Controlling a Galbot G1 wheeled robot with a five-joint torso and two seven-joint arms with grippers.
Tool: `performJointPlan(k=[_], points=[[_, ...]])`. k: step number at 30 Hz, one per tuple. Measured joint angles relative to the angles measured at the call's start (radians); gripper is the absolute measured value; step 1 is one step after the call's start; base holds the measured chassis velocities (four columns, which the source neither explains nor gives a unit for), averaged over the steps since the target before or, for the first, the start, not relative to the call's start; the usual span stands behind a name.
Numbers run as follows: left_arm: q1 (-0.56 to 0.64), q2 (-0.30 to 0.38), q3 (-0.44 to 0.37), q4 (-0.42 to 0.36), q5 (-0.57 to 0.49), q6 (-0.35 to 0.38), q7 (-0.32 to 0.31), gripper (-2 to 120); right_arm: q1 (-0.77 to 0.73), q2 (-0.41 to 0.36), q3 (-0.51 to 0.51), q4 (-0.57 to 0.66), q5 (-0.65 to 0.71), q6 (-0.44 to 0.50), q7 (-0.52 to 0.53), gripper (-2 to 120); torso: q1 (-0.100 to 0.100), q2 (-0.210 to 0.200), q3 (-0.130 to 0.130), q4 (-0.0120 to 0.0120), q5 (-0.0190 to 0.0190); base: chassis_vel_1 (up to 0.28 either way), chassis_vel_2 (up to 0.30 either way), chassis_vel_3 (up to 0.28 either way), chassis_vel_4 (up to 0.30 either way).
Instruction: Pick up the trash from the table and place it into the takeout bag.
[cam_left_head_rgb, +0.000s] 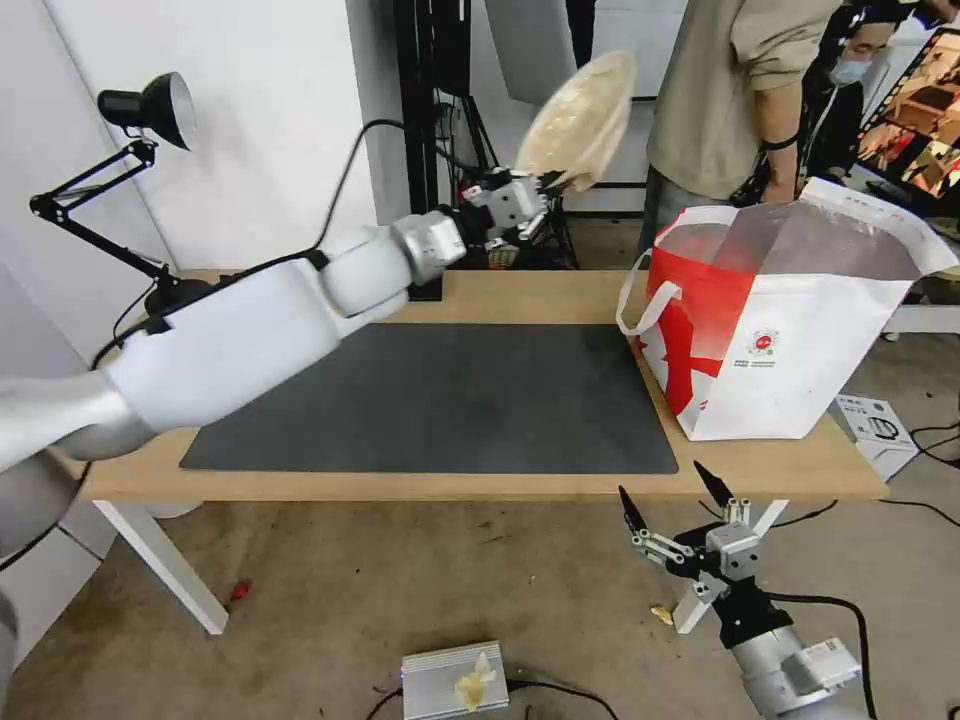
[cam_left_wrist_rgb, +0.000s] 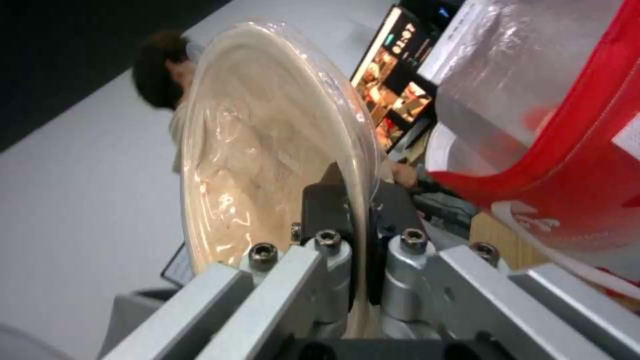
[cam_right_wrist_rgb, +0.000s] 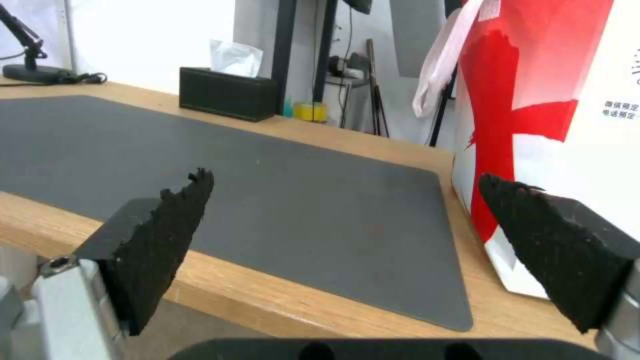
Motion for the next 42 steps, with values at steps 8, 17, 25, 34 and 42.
performJointPlan(k=[8, 17, 25, 34, 42], points=[[0.017, -0.143, -0.030, 0.126, 0.108, -0.029, 0.039, 1, 0.000, 0.000, 0.000, 0.000, 0.000, 0.000, 0.000, 100, 0.000, 0.000, 0.000, 0.0002, -0.0001, 0.000, 0.000, 0.000, 0.000], [0.054, -0.264, -0.082, 0.224, 0.234, -0.065, 0.068, 1, 0.000, 0.000, 0.000, 0.000, 0.000, 0.000, 0.000, 100, 0.000, 0.000, 0.000, 0.0000, -0.0001, 0.000, 0.000, 0.000, 0.000], [0.096, -0.364, -0.147, 0.307, 0.372, -0.107, 0.080, 1, 0.000, 0.000, 0.000, 0.000, 0.000, 0.000, 0.000, 100, 0.000, 0.000, 0.000, 0.0002, -0.0001, 0.000, 0.000, 0.000, 0.000], [0.139, -0.520, -0.285, 0.441, 0.601, -0.197, 0.128, 1, 0.000, 0.000, 0.000, 0.000, 0.000, 0.000, 0.000, 100, 0.000, 0.000, 0.000, -0.0002, 0.0000, 0.000, 0.000, 0.000, 0.000], [0.157, -0.556, -0.314, 0.481, 0.658, -0.206, 0.148, 1, 0.000, 0.000, 0.000, 0.000, 0.000, 0.000, 0.000, 100, 0.000, 0.000, 0.000, 0.0003, -0.0002, 0.000, 0.000, 0.000, 0.000]])
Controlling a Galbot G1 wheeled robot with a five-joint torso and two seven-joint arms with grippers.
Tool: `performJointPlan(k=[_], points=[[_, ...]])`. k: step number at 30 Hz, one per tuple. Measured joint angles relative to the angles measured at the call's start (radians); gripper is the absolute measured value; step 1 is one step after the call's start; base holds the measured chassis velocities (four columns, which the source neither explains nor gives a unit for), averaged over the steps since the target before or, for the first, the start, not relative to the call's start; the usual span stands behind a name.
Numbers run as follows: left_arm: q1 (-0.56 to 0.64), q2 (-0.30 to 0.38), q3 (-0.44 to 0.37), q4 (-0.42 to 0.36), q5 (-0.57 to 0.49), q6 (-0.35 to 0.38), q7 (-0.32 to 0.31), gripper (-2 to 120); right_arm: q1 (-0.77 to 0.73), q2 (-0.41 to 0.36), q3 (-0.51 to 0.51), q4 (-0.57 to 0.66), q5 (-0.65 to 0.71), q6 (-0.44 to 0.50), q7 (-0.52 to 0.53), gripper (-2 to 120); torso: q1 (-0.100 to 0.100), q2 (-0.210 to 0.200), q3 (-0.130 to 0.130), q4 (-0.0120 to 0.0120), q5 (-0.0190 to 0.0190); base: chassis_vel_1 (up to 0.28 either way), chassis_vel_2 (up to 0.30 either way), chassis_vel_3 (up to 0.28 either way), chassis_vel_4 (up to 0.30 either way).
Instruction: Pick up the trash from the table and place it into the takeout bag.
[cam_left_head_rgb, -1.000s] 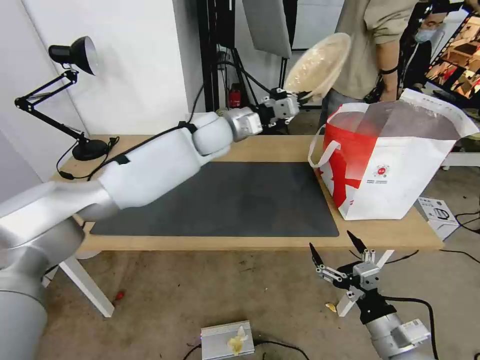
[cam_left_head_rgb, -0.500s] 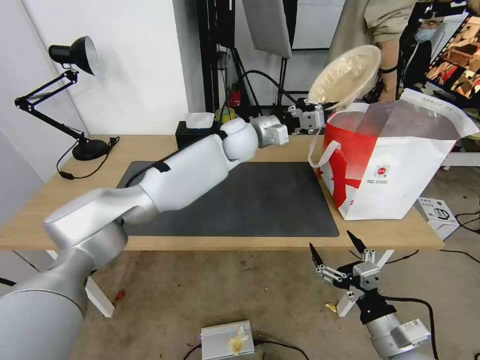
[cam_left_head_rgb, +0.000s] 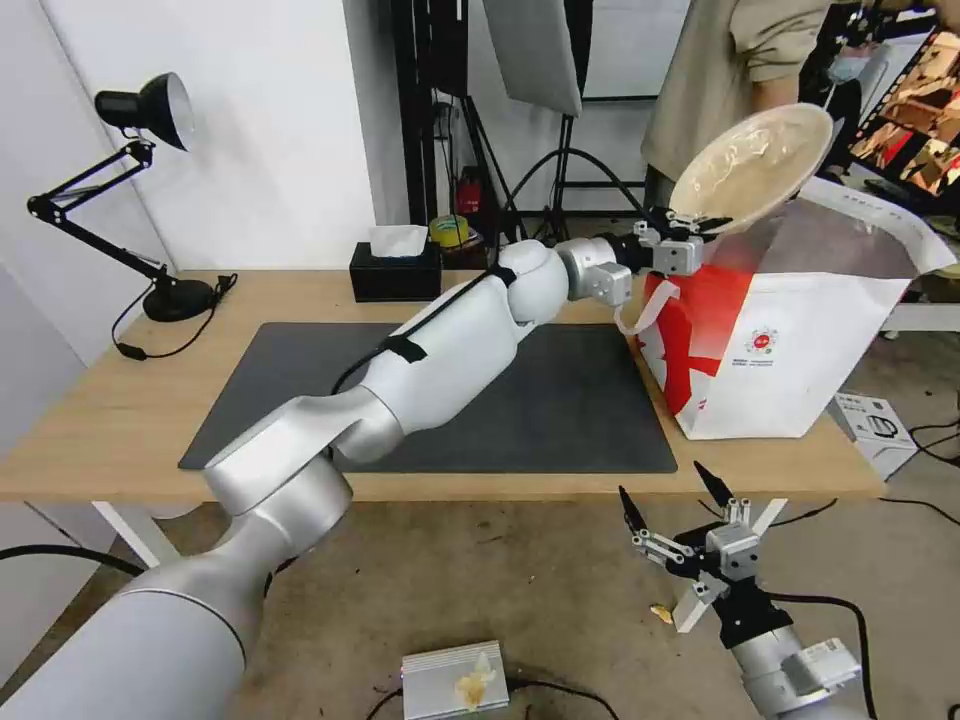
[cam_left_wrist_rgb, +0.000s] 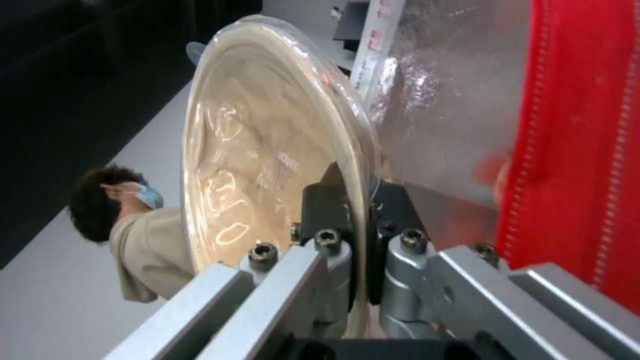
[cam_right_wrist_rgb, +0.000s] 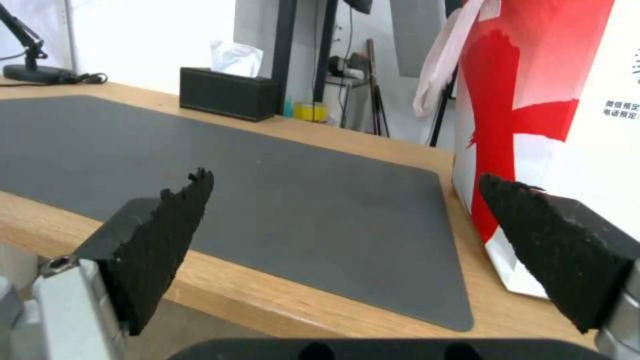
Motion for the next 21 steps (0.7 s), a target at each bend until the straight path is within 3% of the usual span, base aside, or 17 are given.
performJointPlan(k=[8, 21], points=[[-0.005, 0.002, -0.005, 0.009, 0.049, 0.002, 0.024, 1, 0.000, 0.000, 0.000, 0.000, 0.000, 0.000, 0.000, 100, 0.000, 0.000, 0.000, 0.0000, 0.0000, 0.000, 0.000, 0.000, 0.000], [0.012, 0.003, 0.065, 0.046, 0.143, 0.032, 0.060, 1, 0.000, 0.000, 0.000, 0.000, 0.000, 0.000, 0.000, 100, 0.000, 0.000, 0.000, -0.0001, -0.0001, 0.000, 0.000, 0.000, 0.000]])
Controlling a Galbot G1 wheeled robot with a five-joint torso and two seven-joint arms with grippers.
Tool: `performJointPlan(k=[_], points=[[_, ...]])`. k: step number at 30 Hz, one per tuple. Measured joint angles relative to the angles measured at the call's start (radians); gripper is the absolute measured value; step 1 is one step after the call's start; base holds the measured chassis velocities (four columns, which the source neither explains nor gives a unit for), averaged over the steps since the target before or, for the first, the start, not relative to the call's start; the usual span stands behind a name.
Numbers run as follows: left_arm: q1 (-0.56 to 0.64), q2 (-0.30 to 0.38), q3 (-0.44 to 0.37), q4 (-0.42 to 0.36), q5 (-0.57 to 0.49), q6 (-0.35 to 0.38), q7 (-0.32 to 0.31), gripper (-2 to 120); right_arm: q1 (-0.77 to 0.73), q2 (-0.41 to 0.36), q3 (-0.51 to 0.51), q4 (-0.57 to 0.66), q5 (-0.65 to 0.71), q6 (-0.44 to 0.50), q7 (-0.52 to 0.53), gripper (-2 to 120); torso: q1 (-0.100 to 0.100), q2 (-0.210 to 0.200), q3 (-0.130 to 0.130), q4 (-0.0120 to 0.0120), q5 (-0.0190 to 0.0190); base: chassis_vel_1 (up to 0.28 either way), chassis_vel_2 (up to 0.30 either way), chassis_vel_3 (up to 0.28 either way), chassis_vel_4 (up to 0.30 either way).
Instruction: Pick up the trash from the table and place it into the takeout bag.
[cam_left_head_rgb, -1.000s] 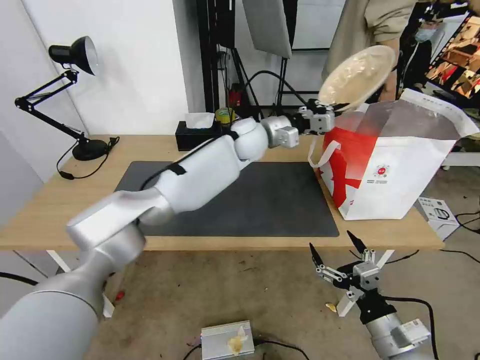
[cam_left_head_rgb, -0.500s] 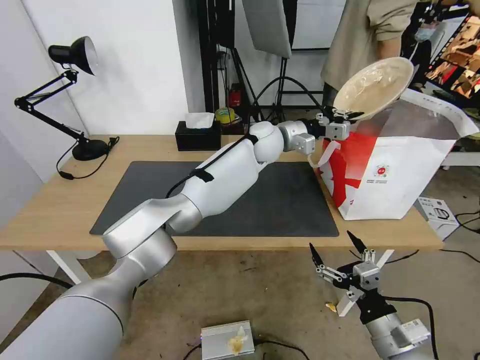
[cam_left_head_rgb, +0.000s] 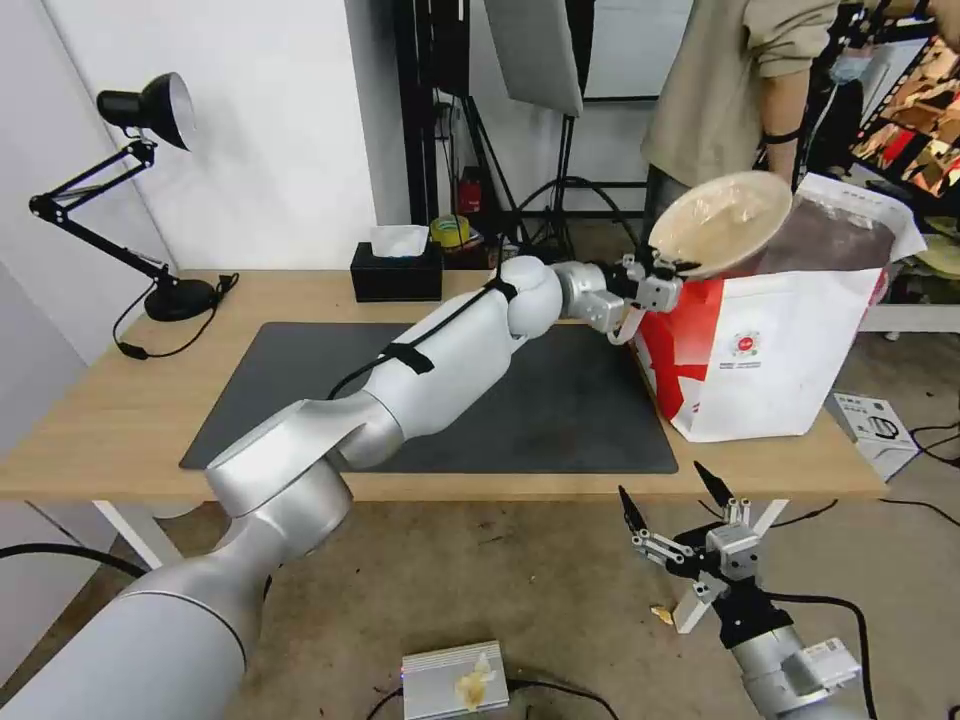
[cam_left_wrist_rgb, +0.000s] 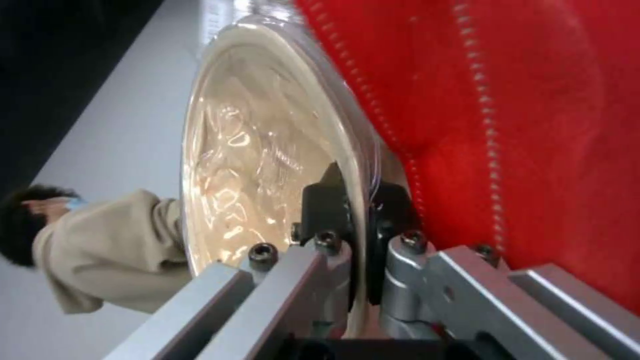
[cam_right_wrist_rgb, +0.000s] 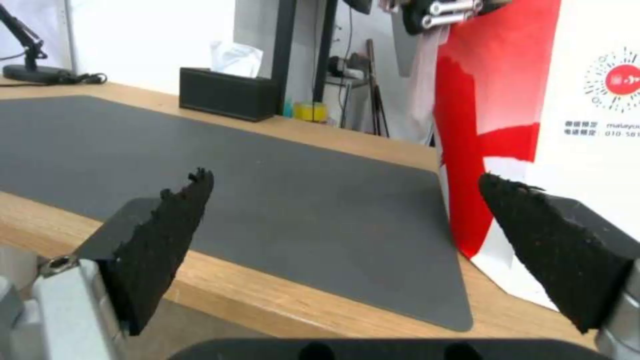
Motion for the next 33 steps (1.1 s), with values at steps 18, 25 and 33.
performJointPlan(k=[18, 25, 33], points=[[0.006, 0.000, 0.035, 0.011, 0.024, 0.022, 0.001, 1, 0.000, 0.000, 0.000, 0.000, 0.000, 0.000, 0.000, 100, 0.000, 0.000, 0.000, 0.0000, 0.0000, 0.000, 0.000, 0.000, 0.000], [-0.003, 0.000, 0.039, 0.002, 0.023, 0.030, -0.034, 1, 0.000, 0.000, 0.000, 0.000, 0.000, 0.000, 0.000, 100, 0.000, 0.000, 0.000, -0.0001, 0.0000, 0.000, 0.000, 0.000, 0.000], [-0.013, 0.000, 0.041, -0.006, 0.026, 0.032, -0.090, 5, 0.000, 0.000, 0.000, 0.000, 0.000, 0.000, 0.000, 100, 0.000, 0.000, 0.000, 0.0000, 0.0000, 0.000, 0.000, 0.000, 0.000]])
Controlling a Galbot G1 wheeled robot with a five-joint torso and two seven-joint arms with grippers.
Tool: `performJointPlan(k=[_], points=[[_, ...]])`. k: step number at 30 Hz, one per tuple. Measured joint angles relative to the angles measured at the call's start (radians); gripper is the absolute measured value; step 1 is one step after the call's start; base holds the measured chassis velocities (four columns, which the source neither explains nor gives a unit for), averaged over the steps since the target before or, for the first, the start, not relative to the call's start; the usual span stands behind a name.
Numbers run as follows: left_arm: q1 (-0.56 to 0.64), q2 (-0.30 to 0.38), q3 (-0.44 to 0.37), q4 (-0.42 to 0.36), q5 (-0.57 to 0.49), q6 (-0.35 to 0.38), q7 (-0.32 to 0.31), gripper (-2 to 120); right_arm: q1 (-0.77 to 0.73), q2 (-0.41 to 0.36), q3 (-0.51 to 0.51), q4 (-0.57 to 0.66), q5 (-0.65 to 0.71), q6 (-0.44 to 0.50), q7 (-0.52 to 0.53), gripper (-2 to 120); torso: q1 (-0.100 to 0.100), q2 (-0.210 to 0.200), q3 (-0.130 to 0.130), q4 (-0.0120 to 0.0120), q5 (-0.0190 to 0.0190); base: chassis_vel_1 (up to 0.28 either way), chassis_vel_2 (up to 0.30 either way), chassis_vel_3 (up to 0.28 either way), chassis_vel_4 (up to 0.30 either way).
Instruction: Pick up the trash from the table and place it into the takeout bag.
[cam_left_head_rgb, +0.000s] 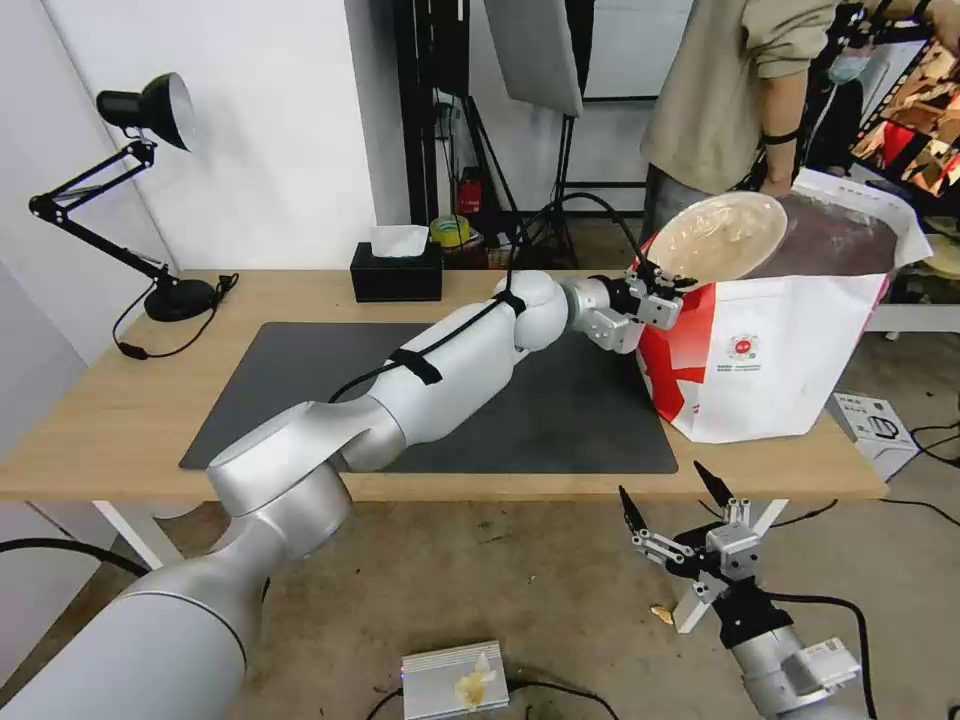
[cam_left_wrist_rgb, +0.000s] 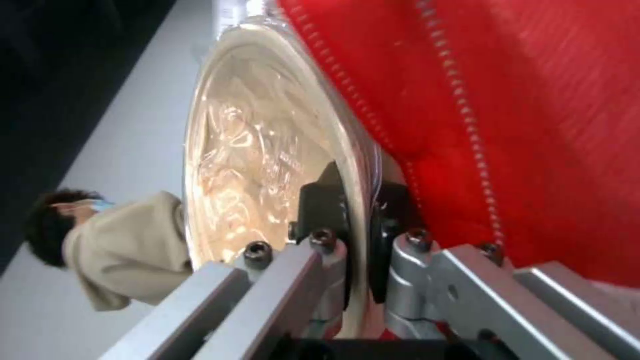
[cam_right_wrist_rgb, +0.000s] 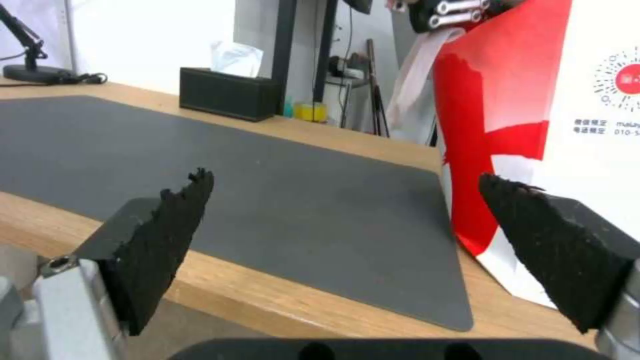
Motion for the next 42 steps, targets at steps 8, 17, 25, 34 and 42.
performJointPlan(k=[8, 17, 25, 34, 42], points=[[-0.008, 0.000, 0.001, -0.013, -0.002, -0.003, -0.039, 14, 0.000, 0.000, 0.000, 0.000, 0.000, 0.000, 0.000, 100, 0.000, 0.000, 0.000, 0.0000, 0.0000, 0.000, 0.000, 0.000, 0.000], [-0.009, 0.000, 0.004, -0.021, -0.003, -0.007, -0.039, 30, 0.000, 0.000, 0.000, 0.000, 0.000, 0.000, 0.000, 100, 0.000, 0.000, 0.000, 0.0000, 0.0000, 0.000, 0.000, 0.000, 0.000], [-0.009, 0.000, 0.007, -0.028, -0.003, -0.008, -0.039, 52, 0.000, 0.000, 0.000, 0.000, 0.000, 0.000, 0.000, 100, 0.000, 0.000, 0.000, 0.0001, 0.0000, 0.000, 0.000, 0.000, 0.000], [-0.009, 0.000, 0.009, -0.034, -0.004, -0.010, -0.041, 67, 0.000, 0.000, 0.000, 0.000, 0.000, 0.000, 0.000, 100, 0.000, 0.000, 0.000, 0.0000, 0.0000, 0.000, 0.000, 0.000, 0.000], [-0.008, 0.000, 0.008, -0.036, -0.009, -0.011, -0.054, 89, 0.000, 0.000, 0.000, 0.000, 0.000, 0.000, 0.000, 100, 0.000, 0.000, 0.000, 0.0001, 0.0000, 0.000, 0.000, 0.000, 0.000]])
